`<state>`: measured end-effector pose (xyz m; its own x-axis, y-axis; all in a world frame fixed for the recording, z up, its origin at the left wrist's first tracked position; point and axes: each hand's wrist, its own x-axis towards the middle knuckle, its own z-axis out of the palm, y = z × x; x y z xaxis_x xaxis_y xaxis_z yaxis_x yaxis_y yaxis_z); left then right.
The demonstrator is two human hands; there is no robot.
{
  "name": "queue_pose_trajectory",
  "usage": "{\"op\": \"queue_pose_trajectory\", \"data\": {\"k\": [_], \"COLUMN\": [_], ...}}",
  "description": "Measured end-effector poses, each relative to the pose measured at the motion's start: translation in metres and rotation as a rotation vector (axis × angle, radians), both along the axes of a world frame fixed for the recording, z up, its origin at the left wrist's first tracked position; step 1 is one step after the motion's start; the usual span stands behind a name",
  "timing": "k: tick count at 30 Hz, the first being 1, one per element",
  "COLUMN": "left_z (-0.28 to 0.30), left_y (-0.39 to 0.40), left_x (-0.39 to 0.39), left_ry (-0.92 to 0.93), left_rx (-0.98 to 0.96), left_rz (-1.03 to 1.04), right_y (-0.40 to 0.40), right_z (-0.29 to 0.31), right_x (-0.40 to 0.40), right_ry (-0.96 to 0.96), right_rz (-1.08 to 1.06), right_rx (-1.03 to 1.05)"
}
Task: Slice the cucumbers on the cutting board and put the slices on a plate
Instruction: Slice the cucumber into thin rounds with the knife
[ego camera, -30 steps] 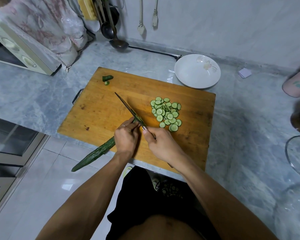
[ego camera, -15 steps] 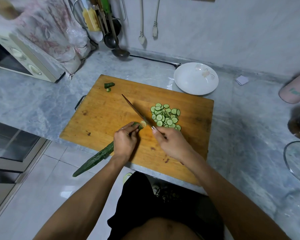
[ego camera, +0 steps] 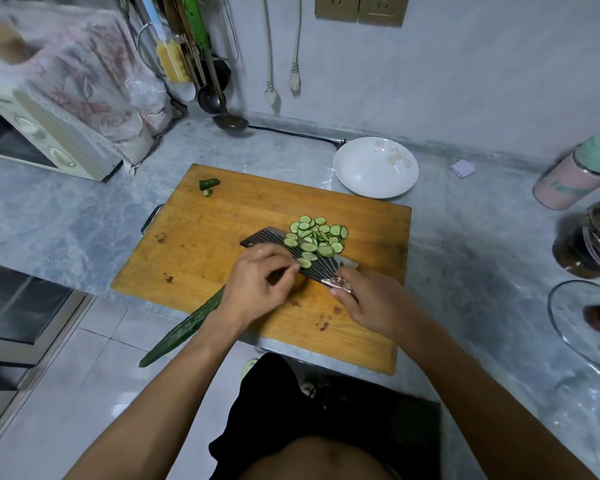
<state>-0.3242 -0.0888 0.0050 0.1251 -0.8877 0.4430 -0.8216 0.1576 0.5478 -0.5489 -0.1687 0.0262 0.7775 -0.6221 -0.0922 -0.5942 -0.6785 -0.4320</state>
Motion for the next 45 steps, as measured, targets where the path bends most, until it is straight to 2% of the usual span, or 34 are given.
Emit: {"op": "queue_pose_trajectory", "data": {"k": [3,7,9,11,13,16,20,24,27,29,31,35,37,39,42,45], "left_z": [0.001,0.009,0.012,0.015,0.019,0.018,0.015,0.005,0.001,0.005,0.014,0.044,0.045,0.035,0.027,0.028], "left_y": [-0.017,-0.052,-0.066,-0.072,-0.072,-0.068,-0.078,-0.093,-0.091,-0.081,-0.071,-0.067,-0.075,-0.087,-0.092,-0.077], "left_x": [0.000,0.009,0.009,0.008,0.008,0.013,0.016,0.030,0.039,0.041,0.038,0.008,-0.009,-0.016,-0.012,-0.001], "left_ry": [-0.021,-0.090,-0.105,-0.086,-0.074,-0.094,0.101,0.174,0.395,0.452,0.337,0.133,0.038,-0.024,-0.051,0.036], "left_rx": [0.225,0.536,0.601,0.557,0.475,0.523,0.637,0.703,0.534,0.422,0.394,0.556,0.628,0.675,0.728,0.586], "left_rz": [-0.152,-0.191,-0.195,-0.133,0.012,0.220,0.172,0.230,0.343,0.437,0.396,-0.079,-0.235,-0.255,-0.138,-0.038], "right_y": [0.005,0.009,0.009,0.009,0.010,0.009,0.009,0.012,0.014,0.014,0.012,0.004,0.004,0.007,0.009,0.009], "right_z": [0.000,0.004,0.005,0.005,0.005,0.002,-0.004,-0.003,-0.003,-0.004,-0.002,0.004,0.006,0.007,0.009,0.008], "right_x": [-0.005,-0.008,-0.009,-0.012,-0.017,-0.022,-0.029,-0.030,-0.034,-0.038,-0.040,-0.036,-0.034,-0.032,-0.028,-0.025], "right_ry": [0.025,-0.001,-0.003,-0.007,-0.014,-0.039,-0.052,-0.043,-0.045,-0.058,-0.043,-0.027,-0.042,-0.053,-0.026,-0.025], "right_rz": [0.023,0.034,0.024,0.012,0.011,0.021,0.059,0.035,-0.031,-0.067,-0.076,-0.016,0.017,0.041,0.053,0.016], "right_rx": [-0.054,-0.096,-0.108,-0.114,-0.125,-0.147,-0.179,-0.159,-0.088,-0.043,-0.036,-0.086,-0.107,-0.136,-0.123,-0.058]}}
